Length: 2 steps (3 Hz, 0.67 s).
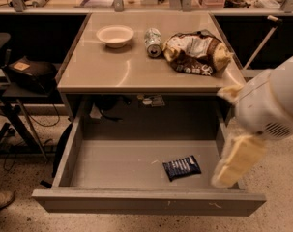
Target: Pick rxbar blueberry from top drawer and place on counter
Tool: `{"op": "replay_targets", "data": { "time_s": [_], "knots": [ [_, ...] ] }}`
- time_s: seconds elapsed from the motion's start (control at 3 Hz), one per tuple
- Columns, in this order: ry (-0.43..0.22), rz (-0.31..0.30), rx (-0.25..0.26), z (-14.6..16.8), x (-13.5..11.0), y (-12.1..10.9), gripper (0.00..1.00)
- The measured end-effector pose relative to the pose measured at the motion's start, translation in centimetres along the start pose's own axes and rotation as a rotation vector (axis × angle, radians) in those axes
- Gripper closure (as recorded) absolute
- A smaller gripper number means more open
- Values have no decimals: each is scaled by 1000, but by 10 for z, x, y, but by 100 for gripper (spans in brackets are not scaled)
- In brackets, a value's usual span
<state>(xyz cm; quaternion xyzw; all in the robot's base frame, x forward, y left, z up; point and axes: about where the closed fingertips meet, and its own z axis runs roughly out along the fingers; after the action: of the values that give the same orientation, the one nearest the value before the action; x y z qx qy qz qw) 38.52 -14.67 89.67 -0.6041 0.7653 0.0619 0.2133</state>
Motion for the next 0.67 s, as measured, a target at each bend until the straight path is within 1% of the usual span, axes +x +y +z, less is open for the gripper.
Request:
{"op": "replay_targets", "data": {
  "time_s": [0.33,0.67],
  "knots": [
    [-32,-1,-59,83,-28,35,0],
    [40,0,-165,205,-22,64,0]
  ]
}}
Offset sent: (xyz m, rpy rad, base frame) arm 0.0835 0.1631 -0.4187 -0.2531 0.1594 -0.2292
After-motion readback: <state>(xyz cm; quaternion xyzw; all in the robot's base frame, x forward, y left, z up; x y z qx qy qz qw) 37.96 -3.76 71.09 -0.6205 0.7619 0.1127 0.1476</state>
